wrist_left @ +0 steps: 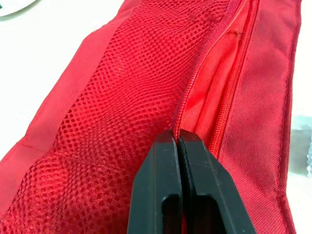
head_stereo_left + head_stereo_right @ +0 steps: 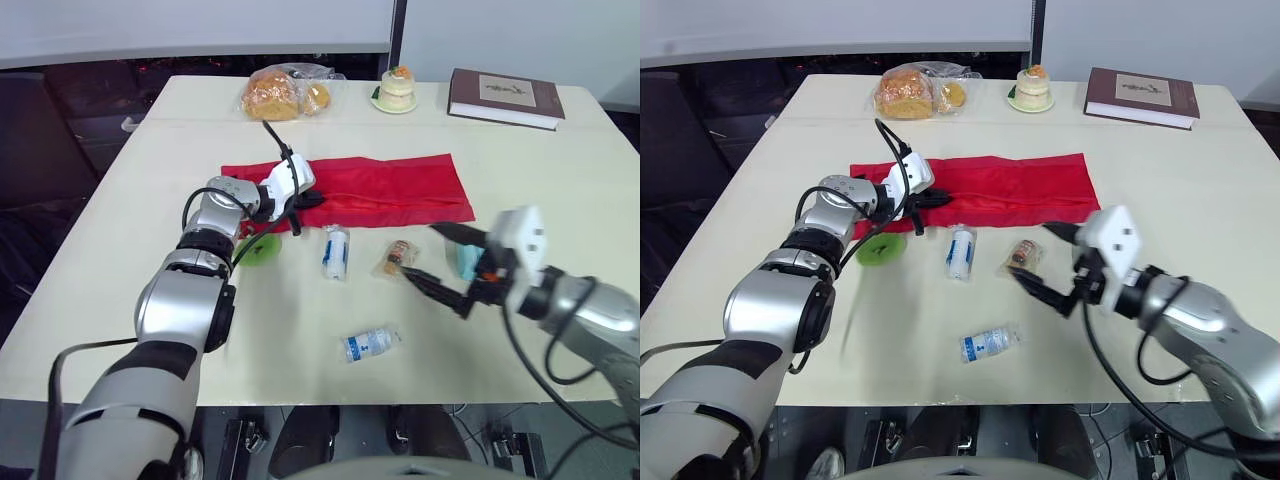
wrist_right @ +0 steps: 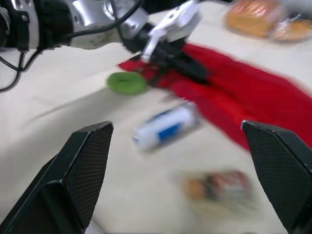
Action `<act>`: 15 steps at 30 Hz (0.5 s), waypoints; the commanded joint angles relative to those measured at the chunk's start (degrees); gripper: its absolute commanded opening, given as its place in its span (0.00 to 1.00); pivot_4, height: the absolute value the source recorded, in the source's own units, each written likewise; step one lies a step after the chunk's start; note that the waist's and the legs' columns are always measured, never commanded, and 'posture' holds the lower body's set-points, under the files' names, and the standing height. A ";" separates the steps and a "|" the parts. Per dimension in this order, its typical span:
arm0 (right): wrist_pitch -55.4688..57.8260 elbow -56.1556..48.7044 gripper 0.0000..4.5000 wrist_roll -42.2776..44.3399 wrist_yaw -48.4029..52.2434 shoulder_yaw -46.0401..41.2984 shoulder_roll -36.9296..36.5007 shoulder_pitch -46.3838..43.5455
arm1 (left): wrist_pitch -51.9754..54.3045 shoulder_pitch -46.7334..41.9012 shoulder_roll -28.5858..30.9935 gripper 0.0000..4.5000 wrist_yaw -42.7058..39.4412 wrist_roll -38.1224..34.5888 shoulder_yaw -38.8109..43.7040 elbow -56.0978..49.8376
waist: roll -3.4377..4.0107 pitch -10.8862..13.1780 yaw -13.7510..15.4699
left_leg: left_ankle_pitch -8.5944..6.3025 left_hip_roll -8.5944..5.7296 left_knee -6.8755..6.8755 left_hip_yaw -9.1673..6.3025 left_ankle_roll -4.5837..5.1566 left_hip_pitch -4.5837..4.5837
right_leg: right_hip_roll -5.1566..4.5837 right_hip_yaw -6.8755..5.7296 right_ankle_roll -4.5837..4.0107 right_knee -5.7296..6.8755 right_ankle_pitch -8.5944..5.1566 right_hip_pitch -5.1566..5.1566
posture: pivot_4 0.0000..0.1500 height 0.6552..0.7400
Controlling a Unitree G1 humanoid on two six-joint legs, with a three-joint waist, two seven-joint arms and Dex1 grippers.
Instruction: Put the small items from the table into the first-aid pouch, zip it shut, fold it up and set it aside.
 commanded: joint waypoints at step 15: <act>13.16 23.23 1.00 -15.71 -13.43 16.72 23.71 -14.81 | -1.19 0.06 -0.12 0.00 -1.37 -0.38 1.18 -1.32 | -0.05 -0.02 -0.64 | 0.00 -0.08 0.04 -0.02 0.00 -0.05 | -0.04 0.00 0.01 0.07 0.01 -0.06 | 1.00 0.87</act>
